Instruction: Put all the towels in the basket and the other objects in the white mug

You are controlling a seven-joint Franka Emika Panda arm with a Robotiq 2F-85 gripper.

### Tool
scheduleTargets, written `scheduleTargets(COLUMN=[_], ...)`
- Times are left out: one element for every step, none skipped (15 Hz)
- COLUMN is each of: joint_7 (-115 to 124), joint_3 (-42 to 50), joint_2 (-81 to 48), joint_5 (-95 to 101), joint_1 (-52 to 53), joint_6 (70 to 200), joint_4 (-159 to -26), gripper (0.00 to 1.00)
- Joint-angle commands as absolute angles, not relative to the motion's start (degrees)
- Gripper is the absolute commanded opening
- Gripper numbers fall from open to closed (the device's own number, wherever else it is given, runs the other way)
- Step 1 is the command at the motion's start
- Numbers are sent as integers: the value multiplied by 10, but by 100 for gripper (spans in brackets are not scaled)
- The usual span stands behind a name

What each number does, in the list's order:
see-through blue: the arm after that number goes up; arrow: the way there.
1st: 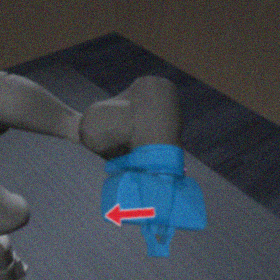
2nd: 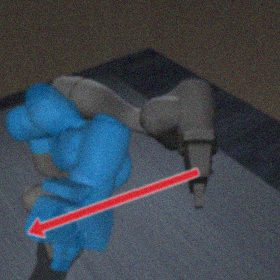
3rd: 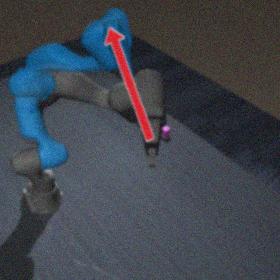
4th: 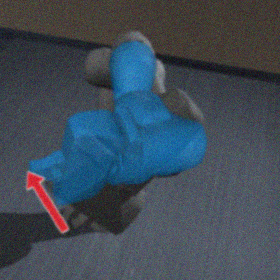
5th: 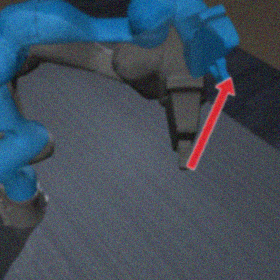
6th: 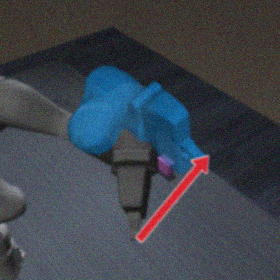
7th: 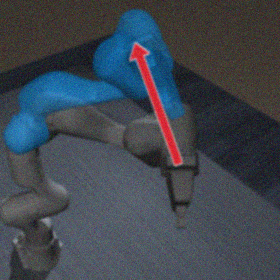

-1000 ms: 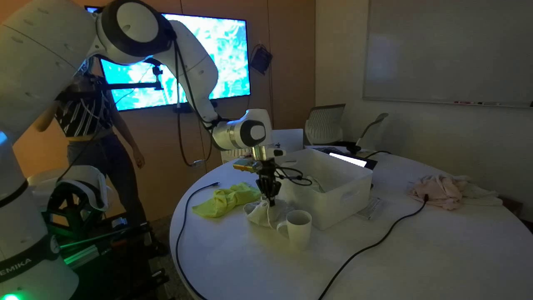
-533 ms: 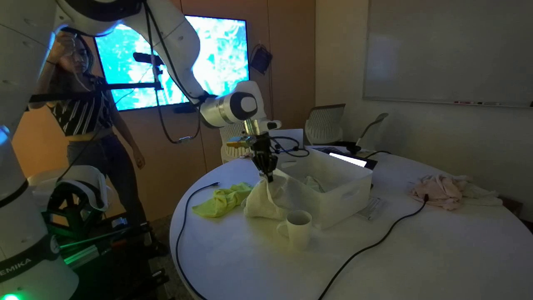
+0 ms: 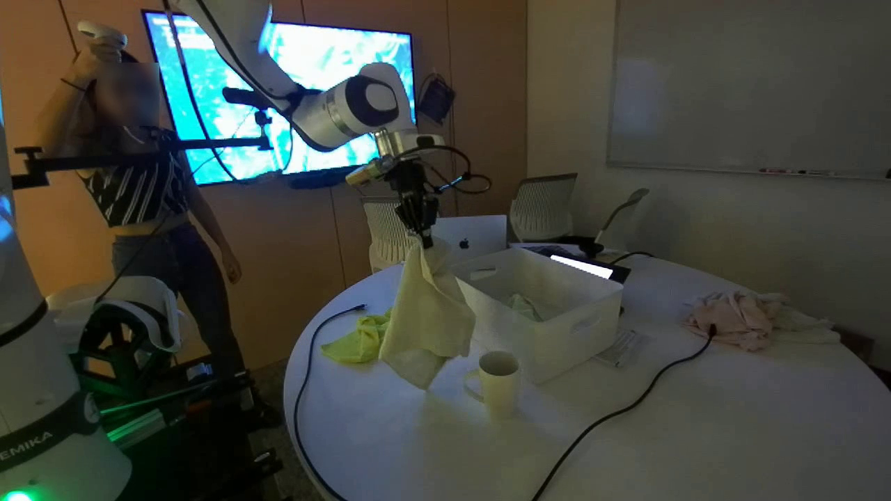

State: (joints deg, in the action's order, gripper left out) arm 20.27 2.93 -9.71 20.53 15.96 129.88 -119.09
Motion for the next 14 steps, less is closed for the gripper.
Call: scheduleTargets(joint_7=[206,205,213,220,226,233,238,239,238,234,230,226,226,226], joint_3=[-10,-20,-27,-34,-41,-46,-52,-56,-59,-59,-57,-55,-54,-54], joint_2=[-34,-25,-18,-13,-9,-6,-6,-6,-9,-17,-29,-40,-49,-62], joint_5=[211,208,211,214,216,217,219,217,218,219,222,223,227,230], joint_1=[142,140,138,136,135,134,133,131,129,124,119,115,112,109], joint_6=[1239,1227,1212,1205,1194,1184,1174,1166,1157,1154,1155,1153,1152,1149], joint_4=[-1214,-1215,-1213,-1213,-1211,-1206,-1200,-1194,-1183,-1173,-1160,-1144,-1131,-1111], gripper=[2,2,2,2,2,2,2,2,2,2,2,2,2,2])
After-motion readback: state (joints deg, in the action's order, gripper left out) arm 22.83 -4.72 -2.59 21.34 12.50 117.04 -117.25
